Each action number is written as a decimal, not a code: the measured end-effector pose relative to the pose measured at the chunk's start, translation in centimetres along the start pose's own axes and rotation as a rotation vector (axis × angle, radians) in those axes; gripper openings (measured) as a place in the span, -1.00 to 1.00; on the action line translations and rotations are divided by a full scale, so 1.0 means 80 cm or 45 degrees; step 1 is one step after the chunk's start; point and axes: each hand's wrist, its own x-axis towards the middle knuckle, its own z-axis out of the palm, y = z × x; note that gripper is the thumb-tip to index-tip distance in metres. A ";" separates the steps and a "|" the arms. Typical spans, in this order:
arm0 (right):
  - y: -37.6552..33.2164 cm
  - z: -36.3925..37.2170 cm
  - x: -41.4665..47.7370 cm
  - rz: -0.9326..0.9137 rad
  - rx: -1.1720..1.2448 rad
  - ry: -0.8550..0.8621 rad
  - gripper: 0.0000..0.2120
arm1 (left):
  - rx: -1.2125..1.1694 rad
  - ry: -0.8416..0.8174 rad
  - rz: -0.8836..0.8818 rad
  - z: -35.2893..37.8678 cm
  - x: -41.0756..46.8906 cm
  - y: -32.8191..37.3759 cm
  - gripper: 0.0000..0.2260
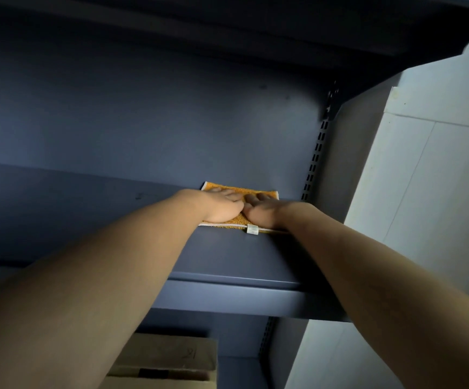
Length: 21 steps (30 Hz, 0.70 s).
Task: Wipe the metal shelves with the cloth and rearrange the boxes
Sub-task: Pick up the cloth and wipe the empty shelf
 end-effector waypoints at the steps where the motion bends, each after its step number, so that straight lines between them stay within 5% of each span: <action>1: 0.000 0.000 -0.002 0.003 0.007 0.007 -0.41 | 0.004 0.003 0.000 0.000 -0.001 0.002 -0.49; 21: -0.003 0.017 -0.083 -0.095 -0.004 0.042 -0.37 | 0.067 0.041 -0.026 0.008 -0.096 0.041 -0.50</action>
